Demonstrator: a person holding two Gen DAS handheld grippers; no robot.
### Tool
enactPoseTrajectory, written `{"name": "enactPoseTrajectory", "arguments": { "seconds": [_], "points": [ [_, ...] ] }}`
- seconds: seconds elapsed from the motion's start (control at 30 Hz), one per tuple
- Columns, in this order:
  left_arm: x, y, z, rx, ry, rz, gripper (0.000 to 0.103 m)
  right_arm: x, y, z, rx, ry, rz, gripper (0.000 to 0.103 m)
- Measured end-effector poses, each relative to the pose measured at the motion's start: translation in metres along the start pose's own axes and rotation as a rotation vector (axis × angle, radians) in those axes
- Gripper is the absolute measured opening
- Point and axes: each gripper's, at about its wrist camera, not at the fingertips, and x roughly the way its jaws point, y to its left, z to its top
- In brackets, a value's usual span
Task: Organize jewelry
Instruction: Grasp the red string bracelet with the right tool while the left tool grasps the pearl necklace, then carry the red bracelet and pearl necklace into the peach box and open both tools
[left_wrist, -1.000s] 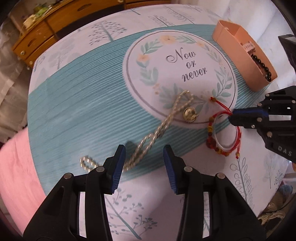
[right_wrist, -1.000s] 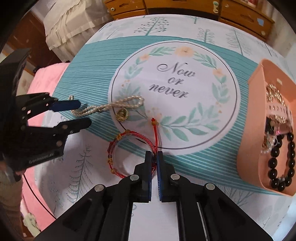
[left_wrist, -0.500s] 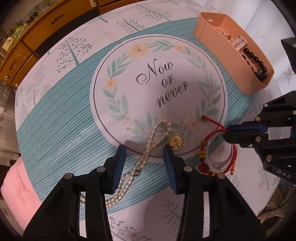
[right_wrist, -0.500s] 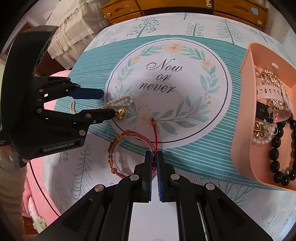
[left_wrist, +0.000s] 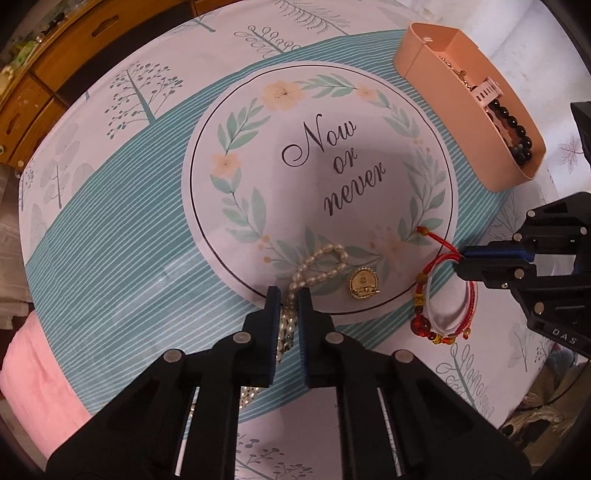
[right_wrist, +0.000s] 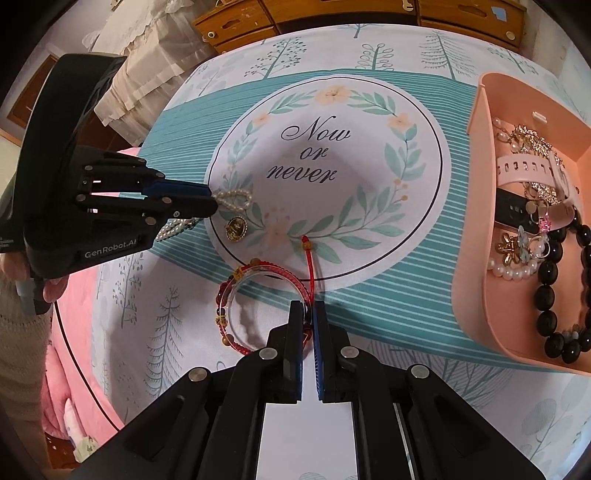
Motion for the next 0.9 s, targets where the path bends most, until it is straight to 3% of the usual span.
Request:
{"name": "enactPoseTrajectory", "arguments": {
  "seconds": [0.23,0.4,0.57,0.67,0.9],
  "points": [
    [-0.004,0.015,-0.006,-0.146,-0.003,0.021,0.003,-0.003,0.001,-0.001,0.001,-0.012,-0.019,0.005],
    [-0.026,0.023,-0.018,-0.230,-0.051,0.020,0.003,-0.028,0.010,-0.008,-0.020,-0.068,-0.024,0.005],
    [-0.073,0.024,-0.031,-0.303,-0.147,0.008,0.003,-0.066,0.022,-0.014,-0.039,-0.146,-0.023,0.005],
    [-0.107,0.001,-0.051,-0.328,-0.214,0.010,0.003,-0.091,0.025,-0.018,-0.044,-0.198,-0.027,0.005],
    [-0.210,-0.038,-0.042,-0.362,-0.416,0.008,0.003,-0.158,0.017,-0.025,-0.014,-0.322,-0.052,0.005]
  ]
}}
